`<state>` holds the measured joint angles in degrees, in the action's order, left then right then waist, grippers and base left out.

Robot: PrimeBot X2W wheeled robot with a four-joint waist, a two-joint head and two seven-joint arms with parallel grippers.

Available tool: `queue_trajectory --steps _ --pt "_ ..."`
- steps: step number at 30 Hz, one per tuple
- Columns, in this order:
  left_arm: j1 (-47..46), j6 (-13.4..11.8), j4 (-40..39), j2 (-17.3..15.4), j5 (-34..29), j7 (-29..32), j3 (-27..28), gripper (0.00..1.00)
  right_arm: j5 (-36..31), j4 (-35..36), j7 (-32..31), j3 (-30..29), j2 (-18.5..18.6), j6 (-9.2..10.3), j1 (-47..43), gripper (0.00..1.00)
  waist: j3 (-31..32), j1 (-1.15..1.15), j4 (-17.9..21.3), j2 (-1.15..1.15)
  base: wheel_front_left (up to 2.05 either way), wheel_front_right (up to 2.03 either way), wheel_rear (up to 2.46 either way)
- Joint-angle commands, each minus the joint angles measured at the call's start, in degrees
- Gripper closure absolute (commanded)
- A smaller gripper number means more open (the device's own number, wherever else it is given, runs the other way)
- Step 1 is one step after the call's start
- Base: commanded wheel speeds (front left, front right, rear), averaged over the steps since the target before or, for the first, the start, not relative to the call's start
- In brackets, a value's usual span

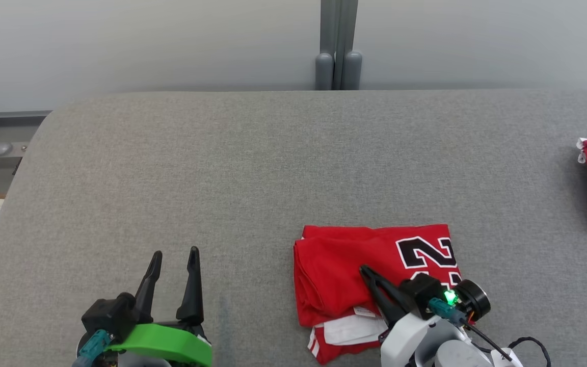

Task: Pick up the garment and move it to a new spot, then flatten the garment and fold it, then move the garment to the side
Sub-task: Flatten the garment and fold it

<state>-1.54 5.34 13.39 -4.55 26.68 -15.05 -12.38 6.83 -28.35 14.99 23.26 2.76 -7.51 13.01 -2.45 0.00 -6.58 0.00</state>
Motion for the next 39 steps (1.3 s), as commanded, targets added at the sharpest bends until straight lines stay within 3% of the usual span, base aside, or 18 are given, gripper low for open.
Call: queue_trajectory --steps 1,7,28,34,39 --pt "-1.1 0.3 0.1 0.1 -0.6 -0.1 0.1 0.0 -1.0 -2.0 0.2 1.1 0.3 0.06 1.3 1.0 -0.7 0.0 -1.3 0.0 0.0 0.0 0.0" --pt "-1.7 0.7 0.2 0.4 -0.8 -0.1 0.6 0.0 0.4 -8.1 0.2 6.2 0.2 0.05 4.3 1.0 -1.6 0.0 -3.2 0.0 0.0 0.0 0.0" --pt "-2.4 1.3 0.3 1.2 -1.7 -0.1 1.7 0.0 6.3 -10.7 0.2 23.0 0.3 0.05 7.0 1.0 -3.0 0.0 -3.2 0.0 0.0 0.0 0.0" --pt "-2.4 1.4 0.3 1.3 -1.9 -0.1 2.2 0.0 6.1 -5.6 0.2 21.0 0.3 0.05 7.8 1.0 -2.7 0.0 -2.2 0.0 0.0 0.0 0.0" --pt "-2.7 1.6 0.4 1.2 -2.3 -0.1 2.8 0.0 5.0 1.6 0.2 14.6 0.3 0.05 5.5 1.0 -2.0 0.0 -1.1 0.0 0.0 0.0 0.0"
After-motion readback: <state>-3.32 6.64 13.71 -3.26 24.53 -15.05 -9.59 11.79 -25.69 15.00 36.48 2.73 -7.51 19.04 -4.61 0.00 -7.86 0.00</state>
